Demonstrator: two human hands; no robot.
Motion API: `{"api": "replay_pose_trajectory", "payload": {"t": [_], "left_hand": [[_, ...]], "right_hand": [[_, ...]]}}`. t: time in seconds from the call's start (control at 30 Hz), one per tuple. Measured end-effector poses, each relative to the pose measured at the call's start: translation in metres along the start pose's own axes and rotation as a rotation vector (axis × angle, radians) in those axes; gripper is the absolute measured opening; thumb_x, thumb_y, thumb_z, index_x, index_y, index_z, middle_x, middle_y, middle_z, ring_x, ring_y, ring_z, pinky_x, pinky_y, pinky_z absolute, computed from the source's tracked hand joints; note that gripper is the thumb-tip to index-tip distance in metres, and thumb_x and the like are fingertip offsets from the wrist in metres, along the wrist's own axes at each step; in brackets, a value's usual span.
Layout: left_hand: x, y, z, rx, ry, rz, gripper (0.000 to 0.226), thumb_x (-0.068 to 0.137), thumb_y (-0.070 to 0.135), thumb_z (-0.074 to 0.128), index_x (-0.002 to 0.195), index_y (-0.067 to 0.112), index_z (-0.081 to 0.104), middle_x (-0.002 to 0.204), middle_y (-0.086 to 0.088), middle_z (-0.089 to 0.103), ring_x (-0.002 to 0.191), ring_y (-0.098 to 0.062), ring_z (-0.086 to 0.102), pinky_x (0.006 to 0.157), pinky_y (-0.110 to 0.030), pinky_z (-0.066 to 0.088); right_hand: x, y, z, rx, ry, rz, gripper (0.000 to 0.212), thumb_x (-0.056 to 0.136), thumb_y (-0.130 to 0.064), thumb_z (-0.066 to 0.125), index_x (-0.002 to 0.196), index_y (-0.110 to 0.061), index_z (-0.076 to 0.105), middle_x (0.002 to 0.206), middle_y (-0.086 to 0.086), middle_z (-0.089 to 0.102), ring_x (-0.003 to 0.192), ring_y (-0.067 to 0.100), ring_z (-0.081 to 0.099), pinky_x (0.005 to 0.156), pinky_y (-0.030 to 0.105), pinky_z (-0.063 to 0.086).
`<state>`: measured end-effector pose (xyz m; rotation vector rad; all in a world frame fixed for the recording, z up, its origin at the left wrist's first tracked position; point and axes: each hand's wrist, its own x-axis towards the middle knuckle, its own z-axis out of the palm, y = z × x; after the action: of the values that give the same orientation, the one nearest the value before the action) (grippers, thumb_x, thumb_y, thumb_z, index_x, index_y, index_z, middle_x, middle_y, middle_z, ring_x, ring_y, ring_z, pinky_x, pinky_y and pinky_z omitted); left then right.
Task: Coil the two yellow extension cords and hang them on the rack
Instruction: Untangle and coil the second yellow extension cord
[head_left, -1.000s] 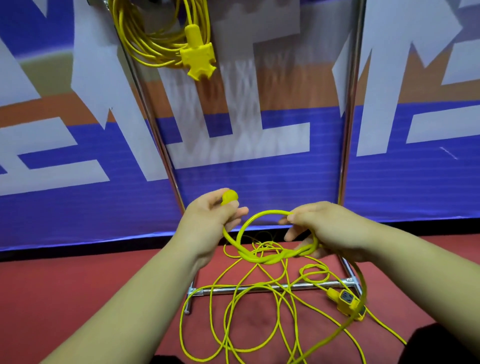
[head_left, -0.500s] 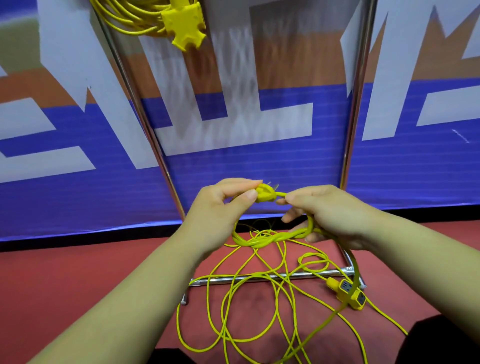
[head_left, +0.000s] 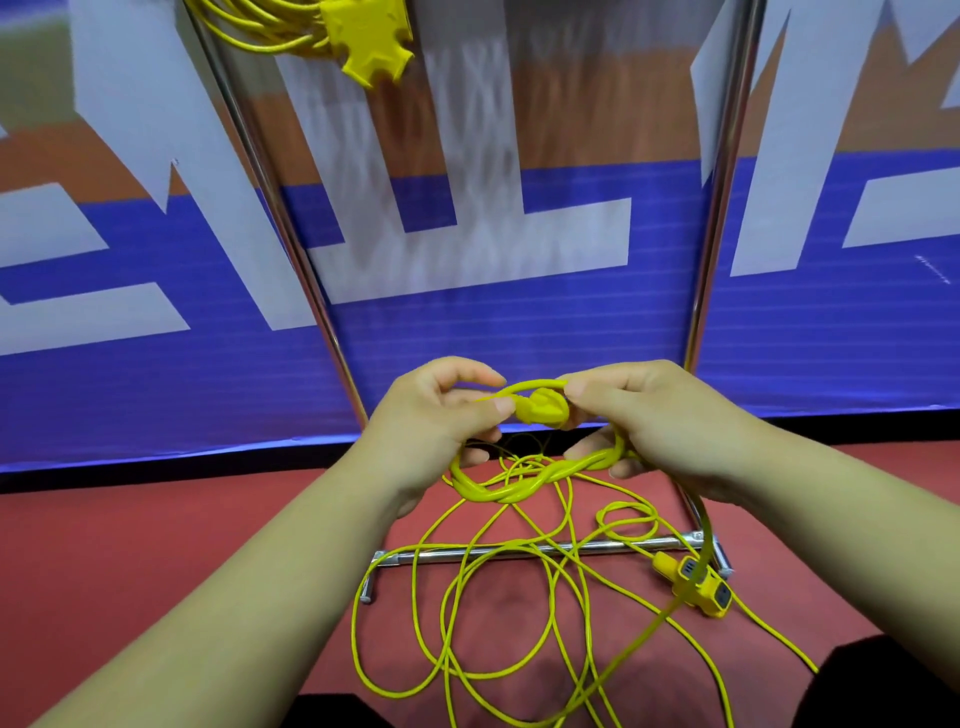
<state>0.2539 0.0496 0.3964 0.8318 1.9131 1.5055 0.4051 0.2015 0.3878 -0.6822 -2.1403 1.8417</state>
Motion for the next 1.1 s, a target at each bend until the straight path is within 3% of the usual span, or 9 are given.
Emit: {"api": "replay_pose_trajectory", "payload": {"t": [0.1, 0.2, 0.3, 0.4, 0.57, 0.67, 0.83, 1.0, 1.1], "left_hand": [[0.001, -0.002, -0.001, 0.046, 0.006, -0.07, 0.029, 0.083, 0.016, 0.08, 0.107, 0.014, 0.063, 0.069, 0.001, 0.064, 0.056, -0.013, 0.055, 0.053, -0.03, 0.049], [0.002, -0.004, 0.0, 0.116, -0.022, -0.119, 0.023, 0.084, 0.022, 0.079, 0.102, 0.013, 0.068, 0.073, -0.006, 0.06, 0.054, -0.015, 0.05, 0.055, -0.032, 0.049], [0.001, -0.003, 0.001, 0.184, -0.005, -0.107, 0.019, 0.084, 0.026, 0.079, 0.092, 0.011, 0.07, 0.062, 0.004, 0.06, 0.049, -0.013, 0.049, 0.054, -0.03, 0.05], [0.0, -0.003, 0.001, 0.266, 0.054, -0.071, 0.022, 0.08, 0.031, 0.081, 0.084, 0.013, 0.07, 0.047, 0.013, 0.053, 0.043, -0.011, 0.048, 0.051, -0.029, 0.048], [-0.001, -0.004, 0.004, 0.319, 0.153, 0.0, 0.025, 0.077, 0.034, 0.083, 0.082, 0.015, 0.069, 0.048, 0.01, 0.048, 0.044, -0.015, 0.044, 0.047, -0.03, 0.042], [-0.003, -0.003, 0.002, 0.134, 0.042, -0.1, 0.021, 0.085, 0.027, 0.077, 0.1, 0.016, 0.07, 0.055, 0.006, 0.052, 0.044, -0.012, 0.04, 0.046, -0.026, 0.04], [-0.005, 0.008, -0.016, -0.475, -0.267, -0.321, 0.038, 0.093, 0.028, 0.054, 0.123, 0.009, 0.066, 0.083, -0.007, 0.065, 0.053, -0.012, 0.047, 0.053, -0.026, 0.045], [-0.009, 0.013, -0.022, -0.575, -0.527, -0.362, 0.055, 0.097, 0.039, 0.044, 0.138, 0.005, 0.056, 0.098, -0.013, 0.069, 0.061, -0.017, 0.058, 0.06, -0.031, 0.052], [-0.007, 0.012, -0.02, -0.597, -0.519, -0.344, 0.055, 0.096, 0.039, 0.046, 0.137, 0.005, 0.058, 0.098, -0.012, 0.069, 0.061, -0.015, 0.057, 0.061, -0.03, 0.053]], "right_hand": [[-0.002, -0.001, 0.001, -0.064, 0.016, -0.069, 0.019, 0.099, -0.028, 0.059, 0.111, -0.027, 0.074, 0.1, -0.002, 0.077, 0.079, 0.019, 0.076, 0.056, 0.032, 0.055], [-0.003, 0.0, 0.003, -0.13, 0.04, -0.124, 0.018, 0.097, -0.025, 0.062, 0.109, -0.027, 0.075, 0.09, -0.003, 0.077, 0.076, 0.018, 0.075, 0.059, 0.037, 0.058], [-0.003, 0.001, 0.003, -0.145, 0.042, -0.145, 0.016, 0.095, -0.024, 0.065, 0.106, -0.028, 0.075, 0.086, -0.001, 0.077, 0.076, 0.018, 0.075, 0.061, 0.039, 0.059], [-0.003, 0.002, 0.004, -0.143, 0.031, -0.155, 0.016, 0.094, -0.026, 0.066, 0.106, -0.029, 0.076, 0.083, 0.003, 0.077, 0.076, 0.017, 0.075, 0.06, 0.036, 0.06], [-0.003, 0.0, 0.006, -0.13, 0.04, -0.168, 0.016, 0.092, -0.025, 0.069, 0.105, -0.029, 0.077, 0.079, 0.009, 0.076, 0.077, 0.02, 0.074, 0.054, 0.024, 0.055], [-0.002, 0.001, 0.005, -0.139, 0.05, -0.164, 0.015, 0.092, -0.026, 0.069, 0.104, -0.03, 0.077, 0.083, 0.005, 0.077, 0.077, 0.019, 0.075, 0.054, 0.024, 0.054], [-0.004, 0.001, -0.002, -0.096, 0.078, -0.169, 0.014, 0.093, -0.024, 0.068, 0.103, -0.028, 0.077, 0.084, 0.0, 0.077, 0.078, 0.019, 0.074, 0.053, 0.022, 0.052], [-0.006, -0.001, -0.001, -0.048, 0.045, -0.199, 0.014, 0.096, -0.022, 0.064, 0.103, -0.026, 0.075, 0.079, 0.007, 0.075, 0.078, 0.017, 0.074, 0.057, 0.023, 0.053], [-0.004, -0.003, 0.001, -0.011, 0.012, -0.203, 0.011, 0.098, -0.02, 0.06, 0.103, -0.019, 0.07, 0.083, 0.016, 0.074, 0.084, 0.025, 0.075, 0.064, 0.031, 0.054]]}}
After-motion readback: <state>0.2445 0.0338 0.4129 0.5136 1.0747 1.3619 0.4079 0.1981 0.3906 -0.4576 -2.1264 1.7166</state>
